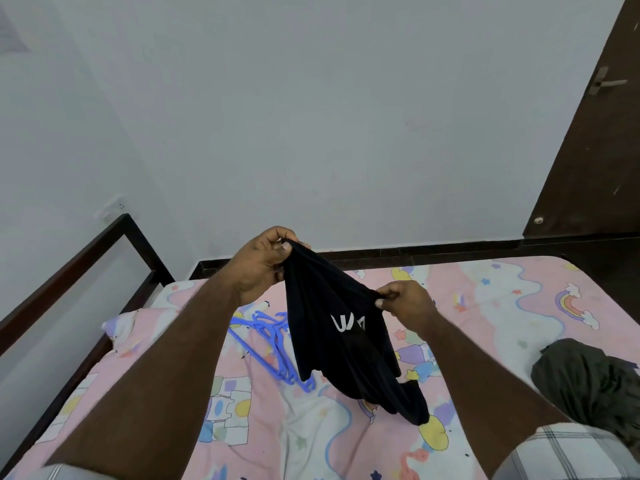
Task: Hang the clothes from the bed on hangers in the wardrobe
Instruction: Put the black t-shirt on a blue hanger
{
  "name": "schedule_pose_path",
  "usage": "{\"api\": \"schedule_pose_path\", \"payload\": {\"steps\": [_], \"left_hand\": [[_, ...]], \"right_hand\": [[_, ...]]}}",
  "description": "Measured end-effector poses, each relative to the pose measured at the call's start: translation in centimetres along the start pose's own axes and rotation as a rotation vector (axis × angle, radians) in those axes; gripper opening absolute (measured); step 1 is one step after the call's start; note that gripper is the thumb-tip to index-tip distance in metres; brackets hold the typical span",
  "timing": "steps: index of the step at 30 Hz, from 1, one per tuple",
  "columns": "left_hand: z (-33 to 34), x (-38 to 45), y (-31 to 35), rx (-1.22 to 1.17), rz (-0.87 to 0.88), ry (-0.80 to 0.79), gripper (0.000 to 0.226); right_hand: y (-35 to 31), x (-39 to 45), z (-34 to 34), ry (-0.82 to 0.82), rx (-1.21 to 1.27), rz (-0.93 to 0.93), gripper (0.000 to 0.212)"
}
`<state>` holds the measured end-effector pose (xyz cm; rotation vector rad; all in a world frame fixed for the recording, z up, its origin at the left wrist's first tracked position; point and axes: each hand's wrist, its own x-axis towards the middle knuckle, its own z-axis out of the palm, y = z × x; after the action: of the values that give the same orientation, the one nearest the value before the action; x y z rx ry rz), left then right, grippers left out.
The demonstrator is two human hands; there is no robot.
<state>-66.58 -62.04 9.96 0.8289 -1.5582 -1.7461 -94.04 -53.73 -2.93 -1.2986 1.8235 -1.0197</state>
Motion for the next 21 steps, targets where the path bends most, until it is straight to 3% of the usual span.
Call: {"api": "schedule_pose_path", "payload": {"steps": [2,7,9,12,15,18,21], "left_hand": [[-1.1,0.1,-0.4,0.010,-0.002,0.076,0.020],[-2.1,1.3,-0.7,0.167,0.029,0.360,0.018],[-1.2,1.8,0.0,0.215,0.056,0.440,0.015],[-0.4,3.0,1.7,0.222,0.257,0.563,0.017],[-0.2,4.2,3.2,0.209,0.388,0.587,0.018],[0.0,4.8,4.1,0.251,0.385,0.579,0.014],[0.3,4.9,4.2,0.274,0.344,0.555,0.013]], "right_hand": [[-0.4,0.1,-1.3,0.037,-0.051,-0.016,0.014],[-4.9,1.0,-5.9,0.316,-0.183,-0.139,0.017],[-8.0,1.1,-8.2,0.388,-0.140,-0.191,0.020],[-12.8,0.6,-11.0,0.452,0.024,-0.272,0.021],[-15.6,-0.3,-12.7,0.460,0.111,-0.307,0.017],[-15.7,-1.0,-13.4,0.426,0.121,-0.279,0.013],[-15.0,-1.8,-13.9,0.430,0.054,-0.245,0.023]]}}
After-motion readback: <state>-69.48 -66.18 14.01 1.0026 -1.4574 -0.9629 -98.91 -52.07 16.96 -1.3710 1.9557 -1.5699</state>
